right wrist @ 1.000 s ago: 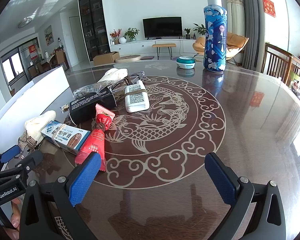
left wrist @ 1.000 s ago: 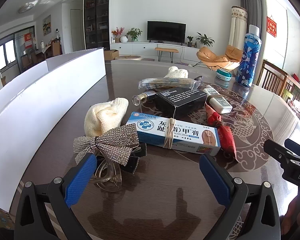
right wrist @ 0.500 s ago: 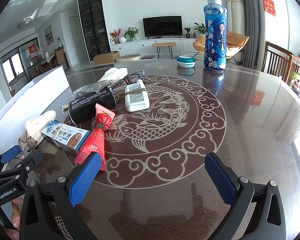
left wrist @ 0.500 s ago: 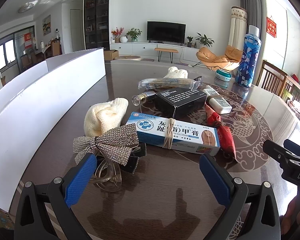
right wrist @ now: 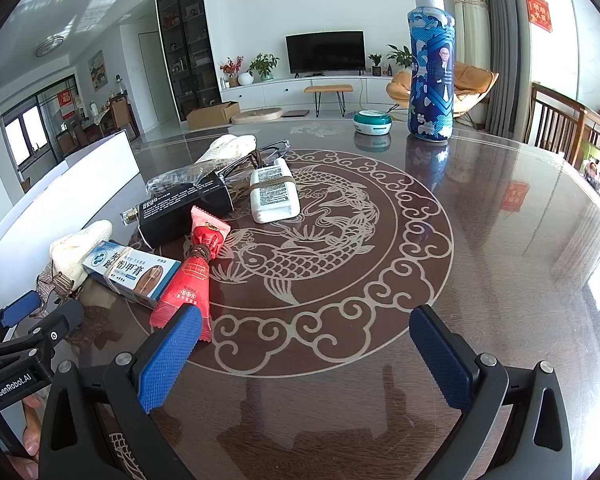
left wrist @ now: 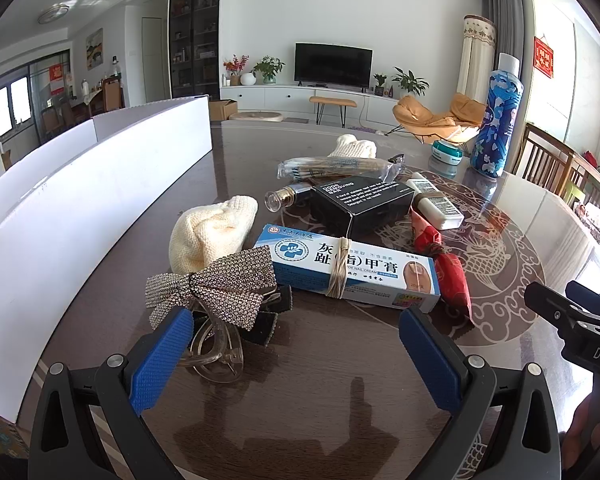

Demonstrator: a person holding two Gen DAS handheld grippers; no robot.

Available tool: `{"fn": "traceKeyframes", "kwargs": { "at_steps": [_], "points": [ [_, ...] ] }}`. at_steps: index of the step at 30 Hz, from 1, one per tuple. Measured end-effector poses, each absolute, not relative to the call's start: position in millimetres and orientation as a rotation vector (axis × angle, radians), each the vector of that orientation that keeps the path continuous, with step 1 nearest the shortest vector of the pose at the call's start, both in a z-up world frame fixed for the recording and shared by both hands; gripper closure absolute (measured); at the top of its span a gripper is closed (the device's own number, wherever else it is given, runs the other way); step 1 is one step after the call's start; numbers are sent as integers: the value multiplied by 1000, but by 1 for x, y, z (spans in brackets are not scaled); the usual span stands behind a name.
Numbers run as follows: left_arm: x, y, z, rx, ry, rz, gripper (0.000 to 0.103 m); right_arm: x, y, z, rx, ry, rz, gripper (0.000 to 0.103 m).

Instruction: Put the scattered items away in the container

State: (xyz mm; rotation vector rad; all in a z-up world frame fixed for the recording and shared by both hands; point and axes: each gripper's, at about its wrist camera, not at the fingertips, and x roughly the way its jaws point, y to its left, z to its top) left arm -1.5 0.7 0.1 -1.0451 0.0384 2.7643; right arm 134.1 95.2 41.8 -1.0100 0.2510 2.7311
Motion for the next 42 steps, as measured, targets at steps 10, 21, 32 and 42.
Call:
{"fn": "traceKeyframes", "kwargs": {
  "at_steps": [10, 21, 32, 42],
  "points": [
    [-2, 1, 0, -1061, 46, 2760, 0, 134, 95, 42, -1009, 251, 2731, 0],
    [-2, 0, 0, -1080, 59, 2754, 0, 134, 95, 42, -1010, 252, 2731, 0],
    [-2, 0, -1, -1095, 76, 2751, 0, 134, 96, 42, -1010, 253, 2731, 0],
    [-2, 0, -1, -1096, 89, 2752, 0, 134, 94, 41, -1012, 253, 2732, 0]
  ]
}}
